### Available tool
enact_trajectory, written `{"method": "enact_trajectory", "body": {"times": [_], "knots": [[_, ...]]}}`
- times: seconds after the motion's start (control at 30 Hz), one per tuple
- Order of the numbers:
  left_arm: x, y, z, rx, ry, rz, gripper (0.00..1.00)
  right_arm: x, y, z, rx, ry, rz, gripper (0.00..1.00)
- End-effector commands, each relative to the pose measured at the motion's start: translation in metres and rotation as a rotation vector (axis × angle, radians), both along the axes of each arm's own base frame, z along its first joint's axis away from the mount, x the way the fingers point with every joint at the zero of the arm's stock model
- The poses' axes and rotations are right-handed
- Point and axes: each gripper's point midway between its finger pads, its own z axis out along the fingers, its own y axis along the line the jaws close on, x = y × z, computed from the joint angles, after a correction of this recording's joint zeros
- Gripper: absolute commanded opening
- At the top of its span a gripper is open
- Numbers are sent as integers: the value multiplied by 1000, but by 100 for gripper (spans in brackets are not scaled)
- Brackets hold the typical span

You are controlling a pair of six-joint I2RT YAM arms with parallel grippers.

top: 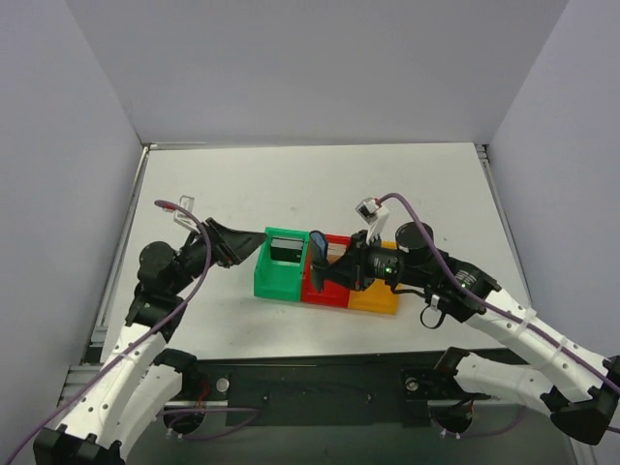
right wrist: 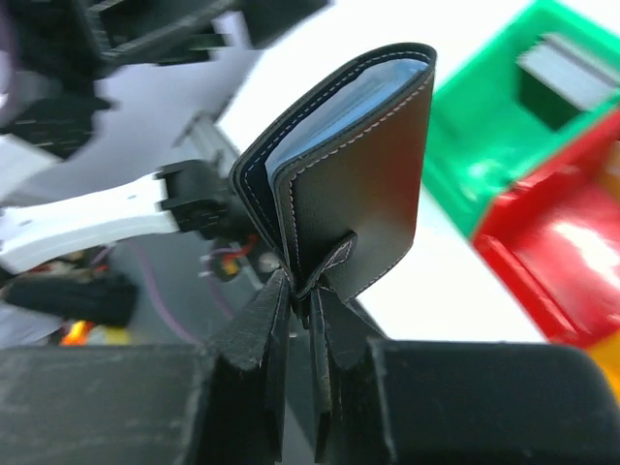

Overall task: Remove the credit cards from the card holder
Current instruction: Pick up the card holder from the corner of the board.

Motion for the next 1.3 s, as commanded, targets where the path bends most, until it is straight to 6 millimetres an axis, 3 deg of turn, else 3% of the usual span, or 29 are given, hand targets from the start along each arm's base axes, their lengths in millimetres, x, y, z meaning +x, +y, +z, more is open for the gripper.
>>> {"method": "enact_trajectory", "body": {"times": [0.0,0.03,0.07,0.4,0.6,0.77,0.87,1.03,1.2,1.23,1.27], "knots": [[-47,-23,66,-211,-301,-288,87,-42,33,65,349,-23,317,0],[-54,-23,69,-231,-317,-312,89,-50,34,64,370,-5,367,0],[-60,-23,76,-238,-357,-327,89,-55,35,75,420,-21,405,0],[-115,-25,102,-332,-498,-563,95,-72,43,105,631,-4,568,0],[-124,-29,102,-340,-508,-644,95,-72,43,112,645,-23,584,0],[-121,-41,98,-314,-468,-669,93,-72,45,108,629,-16,590,0],[-123,-50,98,-309,-472,-690,81,-71,46,105,618,-15,587,0],[-129,-54,106,-311,-502,-716,46,-71,46,98,600,-7,584,0],[-130,-54,107,-310,-504,-711,24,-71,45,93,574,-4,578,0],[-130,-54,107,-311,-505,-707,6,-71,44,94,571,-10,575,0],[-129,-54,106,-308,-495,-706,0,-69,44,90,552,-8,563,0]]}}
